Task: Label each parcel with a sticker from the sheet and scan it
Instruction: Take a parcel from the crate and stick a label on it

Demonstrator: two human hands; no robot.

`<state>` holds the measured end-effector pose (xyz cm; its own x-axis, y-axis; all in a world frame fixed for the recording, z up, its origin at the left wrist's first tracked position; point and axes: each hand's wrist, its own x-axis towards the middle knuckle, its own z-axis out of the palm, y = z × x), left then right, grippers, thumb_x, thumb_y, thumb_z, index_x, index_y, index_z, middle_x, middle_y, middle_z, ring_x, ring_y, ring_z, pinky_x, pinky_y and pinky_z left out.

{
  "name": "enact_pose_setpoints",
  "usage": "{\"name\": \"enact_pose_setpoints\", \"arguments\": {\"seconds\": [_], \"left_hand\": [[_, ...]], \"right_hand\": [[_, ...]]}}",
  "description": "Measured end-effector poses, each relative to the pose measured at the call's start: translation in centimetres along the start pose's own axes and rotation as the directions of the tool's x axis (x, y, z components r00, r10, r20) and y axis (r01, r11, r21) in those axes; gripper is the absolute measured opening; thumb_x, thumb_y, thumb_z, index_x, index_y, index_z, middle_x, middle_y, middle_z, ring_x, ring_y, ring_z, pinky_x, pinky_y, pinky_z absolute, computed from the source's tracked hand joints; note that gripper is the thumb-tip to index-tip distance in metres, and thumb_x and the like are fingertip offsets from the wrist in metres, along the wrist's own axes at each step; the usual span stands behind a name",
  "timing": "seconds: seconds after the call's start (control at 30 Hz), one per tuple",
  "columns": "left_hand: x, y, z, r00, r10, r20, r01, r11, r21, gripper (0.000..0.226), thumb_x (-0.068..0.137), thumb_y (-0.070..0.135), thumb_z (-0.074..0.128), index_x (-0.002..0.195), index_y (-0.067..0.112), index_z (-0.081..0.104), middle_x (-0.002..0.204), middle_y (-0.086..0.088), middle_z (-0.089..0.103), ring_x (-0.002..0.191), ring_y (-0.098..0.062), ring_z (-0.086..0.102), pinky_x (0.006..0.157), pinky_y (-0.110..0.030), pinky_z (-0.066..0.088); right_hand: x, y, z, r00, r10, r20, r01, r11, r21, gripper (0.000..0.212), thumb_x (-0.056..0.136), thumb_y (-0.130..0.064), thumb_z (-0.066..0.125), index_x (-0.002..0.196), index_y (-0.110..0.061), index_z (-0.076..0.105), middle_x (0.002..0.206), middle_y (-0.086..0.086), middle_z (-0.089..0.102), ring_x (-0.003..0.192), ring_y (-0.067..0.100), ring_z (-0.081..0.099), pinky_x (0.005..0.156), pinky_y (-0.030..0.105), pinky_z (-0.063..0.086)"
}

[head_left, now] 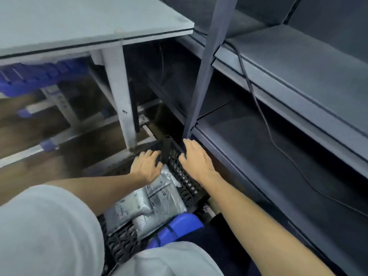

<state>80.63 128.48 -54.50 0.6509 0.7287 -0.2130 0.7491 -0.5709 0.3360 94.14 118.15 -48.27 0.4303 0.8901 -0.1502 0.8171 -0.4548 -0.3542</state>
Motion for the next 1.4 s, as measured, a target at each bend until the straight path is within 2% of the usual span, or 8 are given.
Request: {"name": "enact_pose_setpoints", "arguments": {"seconds": [0.2,0.43,0.63,0.87,1.1,1.2,1.3,1.4], "left_hand": [[-1.4,-4.7,6.2,0.978,-0.107,0.179,0.114,0.993,-0.028,0.05,0.097,0.034,0.039,0.145,0.018,0.034,0.142,-0.008,0.041,0.126,-0.031,0.039,0.102,-0.039,0.035],[-4.2,-8.1,11.7,0.917,-0.211,0.337,0.251,0.965,-0.079,0.051,0.098,0.032,0.039,0.146,0.018,0.033,0.145,-0.008,0.04,0.13,-0.032,0.037,0.104,-0.039,0.035],[-3.9,-10.4,14.8,0.878,-0.286,0.383,0.361,0.922,-0.139,0.049,0.099,0.032,0.038,0.145,0.017,0.035,0.145,-0.009,0.04,0.129,-0.031,0.038,0.104,-0.04,0.035],[-1.4,-14.1,17.3,0.838,-0.397,0.375,0.498,0.836,-0.229,0.043,0.092,0.009,0.048,0.135,0.003,0.041,0.138,-0.022,0.044,0.122,-0.038,0.047,0.098,-0.042,0.04],[1.3,-16.7,18.8,0.84,-0.33,0.43,0.45,0.867,-0.214,0.085,0.077,0.005,0.073,0.148,0.009,0.026,0.151,-0.015,0.03,0.14,-0.032,0.027,0.111,-0.042,0.03],[2.1,-17.1,19.7,0.789,-0.319,0.524,0.456,0.876,-0.154,0.098,0.073,0.009,0.08,0.15,0.011,0.02,0.151,-0.015,0.031,0.14,-0.031,0.028,0.111,-0.044,0.03],[1.9,-17.3,20.7,0.776,-0.328,0.539,0.441,0.892,-0.093,0.097,0.072,0.012,0.081,0.149,0.011,0.022,0.143,-0.018,0.042,0.131,-0.035,0.041,0.104,-0.044,0.039],[1.0,-17.4,20.9,0.81,-0.292,0.509,0.366,0.93,-0.048,0.076,0.075,0.018,0.079,0.142,0.016,0.042,0.136,-0.016,0.045,0.127,-0.035,0.044,0.103,-0.041,0.041]], "right_hand": [[0.9,0.7,7.1,0.978,0.096,0.183,-0.099,0.995,0.009,0.055,0.098,-0.025,0.042,0.148,-0.006,0.028,0.151,0.011,0.034,0.14,0.022,0.029,0.113,0.031,0.023],[0.6,1.0,13.7,0.877,0.2,0.436,-0.18,0.98,-0.089,0.048,0.097,-0.028,0.044,0.139,-0.006,0.038,0.141,0.014,0.044,0.129,0.029,0.041,0.102,0.036,0.036],[0.9,1.4,17.3,0.815,0.242,0.527,-0.2,0.97,-0.135,0.047,0.096,-0.027,0.043,0.138,-0.005,0.039,0.139,0.017,0.045,0.128,0.03,0.043,0.103,0.036,0.035],[1.3,1.8,20.0,0.755,0.299,0.584,-0.306,0.948,-0.089,0.055,0.097,-0.03,0.043,0.147,-0.008,0.03,0.146,0.015,0.039,0.132,0.029,0.04,0.104,0.035,0.035],[1.5,2.3,20.9,0.741,0.335,0.583,-0.348,0.933,-0.095,0.048,0.097,-0.028,0.041,0.139,-0.005,0.038,0.139,0.016,0.044,0.125,0.031,0.045,0.099,0.038,0.039],[1.5,2.3,21.1,0.747,0.338,0.572,-0.354,0.931,-0.088,0.047,0.097,-0.028,0.041,0.138,-0.005,0.039,0.137,0.017,0.045,0.124,0.031,0.045,0.098,0.038,0.039],[1.3,2.4,21.1,0.751,0.34,0.566,-0.358,0.93,-0.084,0.049,0.097,-0.027,0.04,0.14,-0.005,0.037,0.137,0.016,0.045,0.123,0.031,0.045,0.097,0.037,0.039],[1.3,2.4,21.2,0.744,0.352,0.568,-0.377,0.923,-0.079,0.05,0.097,-0.027,0.04,0.142,-0.006,0.034,0.138,0.016,0.044,0.124,0.031,0.045,0.098,0.036,0.039]]}}
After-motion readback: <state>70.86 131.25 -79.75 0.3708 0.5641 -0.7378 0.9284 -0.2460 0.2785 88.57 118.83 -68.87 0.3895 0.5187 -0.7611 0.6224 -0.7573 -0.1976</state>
